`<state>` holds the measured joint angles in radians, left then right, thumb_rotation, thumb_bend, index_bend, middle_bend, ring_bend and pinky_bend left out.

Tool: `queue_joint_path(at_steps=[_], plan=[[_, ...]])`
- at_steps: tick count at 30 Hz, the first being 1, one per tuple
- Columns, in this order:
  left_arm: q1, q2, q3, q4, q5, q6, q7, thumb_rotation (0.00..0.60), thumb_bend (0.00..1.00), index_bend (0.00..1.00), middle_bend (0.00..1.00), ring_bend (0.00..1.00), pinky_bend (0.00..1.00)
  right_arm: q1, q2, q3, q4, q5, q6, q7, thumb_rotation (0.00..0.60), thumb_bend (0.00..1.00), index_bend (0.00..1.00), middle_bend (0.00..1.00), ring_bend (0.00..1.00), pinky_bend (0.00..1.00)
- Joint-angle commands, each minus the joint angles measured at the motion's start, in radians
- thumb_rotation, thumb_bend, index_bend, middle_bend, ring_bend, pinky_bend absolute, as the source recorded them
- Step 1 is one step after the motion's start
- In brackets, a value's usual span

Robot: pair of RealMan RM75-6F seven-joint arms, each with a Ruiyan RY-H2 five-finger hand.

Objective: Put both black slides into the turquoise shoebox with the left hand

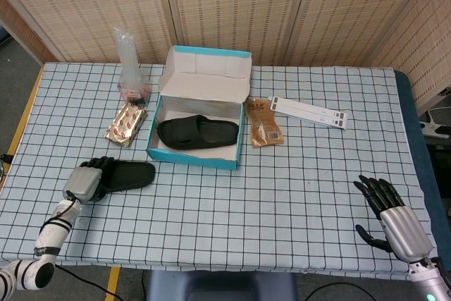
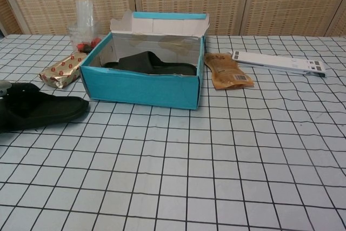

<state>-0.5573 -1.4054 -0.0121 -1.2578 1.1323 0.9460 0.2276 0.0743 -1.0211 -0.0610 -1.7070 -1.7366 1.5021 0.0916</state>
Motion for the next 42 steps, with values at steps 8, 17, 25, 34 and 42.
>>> queue_joint_path(at_steps=[8,17,25,34,42], plan=[[0.041,-0.035,-0.011,0.06,0.062,0.041,-0.064,0.6,0.46,0.51,0.56,0.5,0.58,-0.001,0.002,-0.002,-0.004,0.0,0.0,-0.001,0.6,0.22,0.0,0.0,0.0,0.0],[0.091,0.062,-0.045,-0.106,0.175,0.241,-0.091,0.6,0.64,0.73,0.77,0.7,0.75,0.0,0.002,-0.005,-0.006,-0.002,-0.002,-0.006,0.6,0.22,0.0,0.0,0.0,0.0],[0.077,0.2,-0.098,-0.346,0.276,0.325,-0.105,0.6,0.65,0.76,0.8,0.72,0.77,0.001,0.001,-0.007,-0.009,-0.005,-0.007,-0.008,0.6,0.22,0.0,0.0,0.0,0.0],[-0.076,0.237,-0.219,-0.436,0.253,0.165,-0.208,0.6,0.65,0.76,0.8,0.72,0.77,0.001,0.004,-0.007,-0.007,-0.002,-0.005,0.0,0.6,0.22,0.0,0.0,0.0,0.0],[-0.3,0.146,-0.278,-0.276,0.286,-0.1,-0.451,0.6,0.65,0.77,0.8,0.72,0.76,0.006,-0.003,-0.004,-0.002,0.013,-0.022,-0.011,0.6,0.22,0.0,0.0,0.0,0.0]])
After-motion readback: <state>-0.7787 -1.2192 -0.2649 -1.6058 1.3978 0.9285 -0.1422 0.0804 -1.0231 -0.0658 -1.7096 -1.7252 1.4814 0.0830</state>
